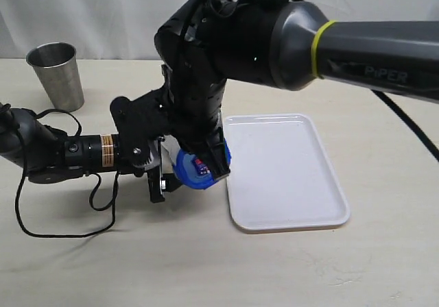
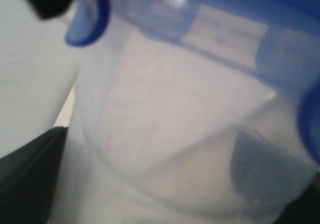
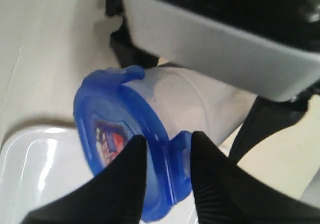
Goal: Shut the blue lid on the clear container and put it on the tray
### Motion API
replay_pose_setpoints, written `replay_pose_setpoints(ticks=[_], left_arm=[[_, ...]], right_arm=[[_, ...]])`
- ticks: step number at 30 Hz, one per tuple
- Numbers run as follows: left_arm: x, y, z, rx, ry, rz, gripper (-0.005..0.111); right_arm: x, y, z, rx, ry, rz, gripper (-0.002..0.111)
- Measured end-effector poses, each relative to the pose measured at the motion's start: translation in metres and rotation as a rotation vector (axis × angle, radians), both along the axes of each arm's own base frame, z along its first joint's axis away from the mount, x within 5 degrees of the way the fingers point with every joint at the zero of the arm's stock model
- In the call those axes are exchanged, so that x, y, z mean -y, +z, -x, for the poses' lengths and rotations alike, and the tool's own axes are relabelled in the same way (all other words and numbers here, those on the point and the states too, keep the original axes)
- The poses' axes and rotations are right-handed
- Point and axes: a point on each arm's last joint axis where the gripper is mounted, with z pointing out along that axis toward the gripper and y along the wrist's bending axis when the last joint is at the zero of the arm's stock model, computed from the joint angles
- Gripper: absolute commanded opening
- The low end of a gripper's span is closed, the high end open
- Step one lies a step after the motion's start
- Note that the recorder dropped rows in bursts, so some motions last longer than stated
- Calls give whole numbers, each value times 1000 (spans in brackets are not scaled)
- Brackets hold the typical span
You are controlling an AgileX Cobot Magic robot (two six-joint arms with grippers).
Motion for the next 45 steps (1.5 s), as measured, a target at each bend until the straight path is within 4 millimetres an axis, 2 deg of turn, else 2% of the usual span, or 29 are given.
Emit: replay_pose_setpoints(ticks=[6, 15, 19, 22, 27, 30, 36, 39, 42, 45], left_arm=[[0, 8, -4, -53, 62, 95, 0], [-1, 9, -8, -145, 122, 154, 0], [-3, 11, -11, -265, 187, 227, 0], [-4, 11, -13, -328, 218, 264, 0], [-4, 14, -16, -443, 240, 313, 0], [-9, 18, -22, -555, 249, 355, 0], [-41, 31, -46, -794, 285, 452, 0], [-49, 36, -52, -852, 273, 445, 0], [-45, 38, -52, -854, 213, 381, 0], [-29, 42, -48, -848, 154, 337, 0]], right_arm=[[-1, 35, -2, 90, -122, -258, 47], [30, 67, -19, 129, -384, -441, 47], [47, 84, -27, 155, -569, -575, 39], [62, 98, -30, 169, -708, -670, 27], [82, 119, -29, 186, -829, -774, 4], [88, 131, -24, 193, -849, -814, 4], [96, 152, -9, 182, -862, -877, 4], [103, 161, 3, 183, -858, -931, 4], [112, 167, 17, 192, -844, -1012, 4], [124, 174, 37, 201, -832, -1096, 4]])
